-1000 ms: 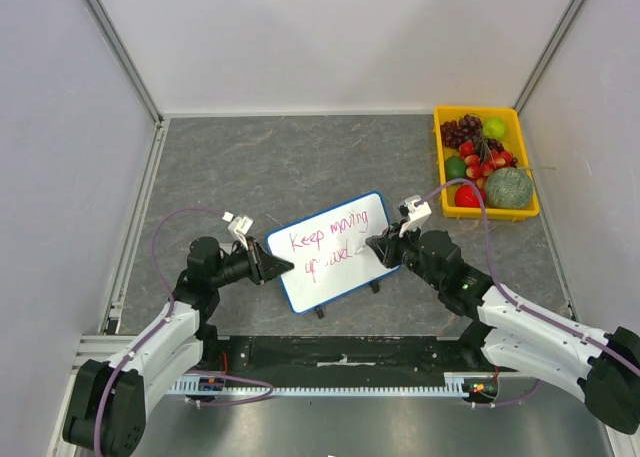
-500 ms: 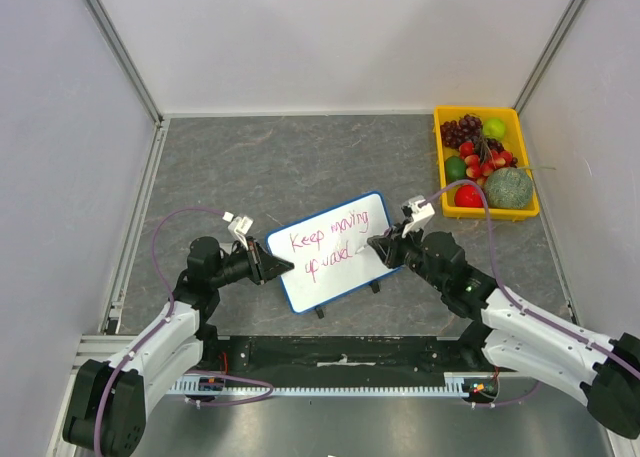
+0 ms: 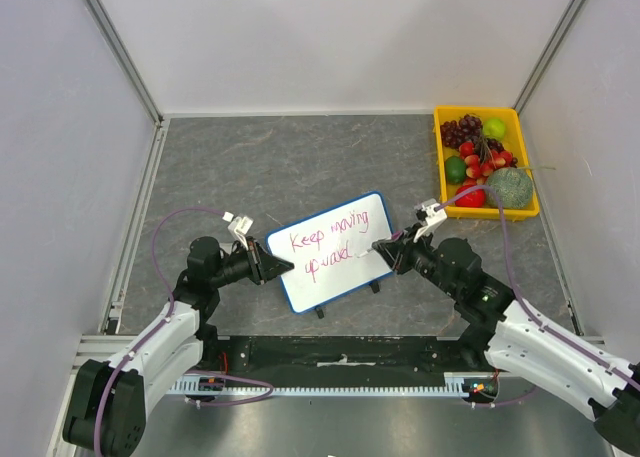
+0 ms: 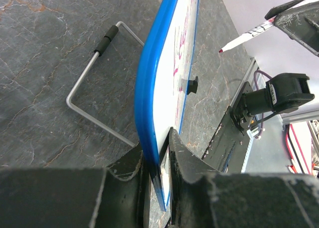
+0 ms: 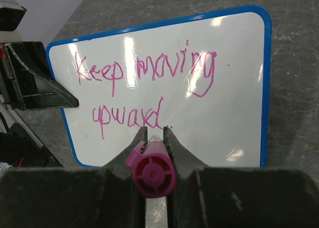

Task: Write a sentence on the whiteboard
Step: Write a sentence on the whiteboard, then place the whiteboard marker at the center of the board.

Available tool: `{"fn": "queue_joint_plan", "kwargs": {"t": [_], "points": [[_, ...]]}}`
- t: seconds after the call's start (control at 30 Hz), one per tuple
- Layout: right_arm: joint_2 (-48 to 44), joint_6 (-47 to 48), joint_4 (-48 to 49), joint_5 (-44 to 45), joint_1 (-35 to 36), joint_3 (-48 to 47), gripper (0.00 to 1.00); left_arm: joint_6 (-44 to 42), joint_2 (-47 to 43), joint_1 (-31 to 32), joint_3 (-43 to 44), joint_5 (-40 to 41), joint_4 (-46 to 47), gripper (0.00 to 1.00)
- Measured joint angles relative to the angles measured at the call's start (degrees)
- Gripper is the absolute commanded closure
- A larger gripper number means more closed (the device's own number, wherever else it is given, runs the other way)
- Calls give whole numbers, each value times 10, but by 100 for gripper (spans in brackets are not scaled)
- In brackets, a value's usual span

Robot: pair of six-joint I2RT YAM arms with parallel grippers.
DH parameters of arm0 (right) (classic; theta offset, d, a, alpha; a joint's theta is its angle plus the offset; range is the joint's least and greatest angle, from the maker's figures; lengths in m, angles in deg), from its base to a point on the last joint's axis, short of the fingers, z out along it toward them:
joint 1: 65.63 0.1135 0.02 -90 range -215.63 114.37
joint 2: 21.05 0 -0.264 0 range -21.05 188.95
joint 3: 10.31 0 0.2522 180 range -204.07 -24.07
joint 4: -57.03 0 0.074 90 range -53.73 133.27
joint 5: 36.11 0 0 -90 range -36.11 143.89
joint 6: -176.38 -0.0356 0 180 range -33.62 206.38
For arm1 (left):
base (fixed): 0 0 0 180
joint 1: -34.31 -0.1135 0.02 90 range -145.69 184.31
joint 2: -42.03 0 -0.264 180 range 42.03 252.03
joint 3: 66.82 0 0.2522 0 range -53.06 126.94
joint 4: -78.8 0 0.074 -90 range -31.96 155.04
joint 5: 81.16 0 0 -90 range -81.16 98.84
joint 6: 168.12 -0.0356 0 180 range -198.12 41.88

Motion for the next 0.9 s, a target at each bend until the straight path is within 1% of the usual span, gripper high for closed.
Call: {"fn": "queue_joint_plan", "kwargs": {"t": [0.27, 0.57, 0.7, 0.77, 0.9], "points": [[-22, -29, -60, -15, -1, 0, 100, 0, 0, 0, 0, 0, 0, 98], [-58, -77, -123, -53, -1, 3, 100, 0, 0, 0, 0, 0, 0, 97], [-92, -110, -149, -73, -1, 25, 100, 0, 0, 0, 0, 0, 0, 93], [-110, -128, -160, -84, -1, 45, 100, 0, 0, 0, 0, 0, 0, 89], [-137, -166, -180, -108, -1, 84, 100, 0, -2, 0, 0, 0, -1, 85]]}}
